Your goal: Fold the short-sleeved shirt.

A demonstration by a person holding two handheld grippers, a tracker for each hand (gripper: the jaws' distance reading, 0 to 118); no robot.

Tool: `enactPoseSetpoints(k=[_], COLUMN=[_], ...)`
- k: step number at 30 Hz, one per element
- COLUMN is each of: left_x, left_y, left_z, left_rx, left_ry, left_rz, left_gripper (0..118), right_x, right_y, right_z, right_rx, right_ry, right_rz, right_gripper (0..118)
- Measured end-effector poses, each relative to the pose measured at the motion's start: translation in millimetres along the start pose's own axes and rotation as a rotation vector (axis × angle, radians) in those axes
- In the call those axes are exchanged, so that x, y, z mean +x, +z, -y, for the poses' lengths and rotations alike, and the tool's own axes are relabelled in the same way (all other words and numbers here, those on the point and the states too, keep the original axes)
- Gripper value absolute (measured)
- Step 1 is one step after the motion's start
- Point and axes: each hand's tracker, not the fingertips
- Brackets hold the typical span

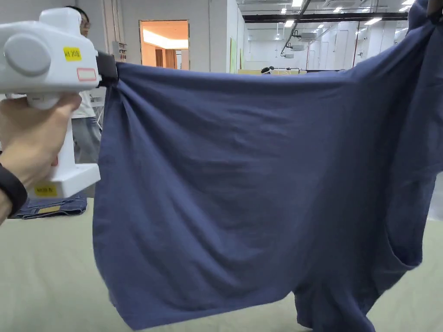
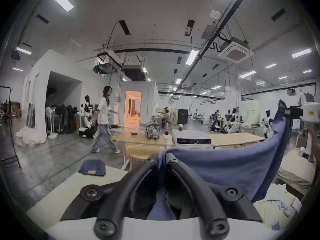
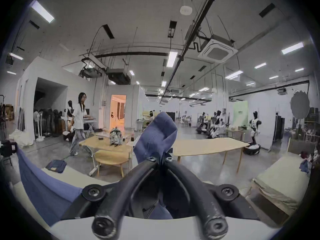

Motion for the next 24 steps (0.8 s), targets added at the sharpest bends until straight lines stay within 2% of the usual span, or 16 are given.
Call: enactPoseSetpoints(k=[5, 12, 18, 24], left_x=[-2.7, 1.0, -7.4, -10.4], left_y=[-11.2, -4.7, 21.7, 78.0], left_z=[-5.7, 44.3, 112.7, 170.6], left_rx=[0.023, -0.029, -0.105, -0.194], left_ry=[-0.019, -0.033, 0.007, 0.052], left_rz=[-0.014, -0.006, 0.027, 0.071], left_gripper=[2, 2, 2, 2], right_x=[-10.3, -6.0, -0.4, 9.7], right_y=[-27.3, -26.1, 5.7, 61.1], right_z=[-13.6, 27.5, 78.6, 124.8], right_rx=[0.023, 0.002, -0.055, -0.089], right_ry=[0.033, -0.024, -0.013, -0.084], right_rz=[0.012, -0.05, -0.106, -0.185], right_gripper=[1, 1, 1, 1])
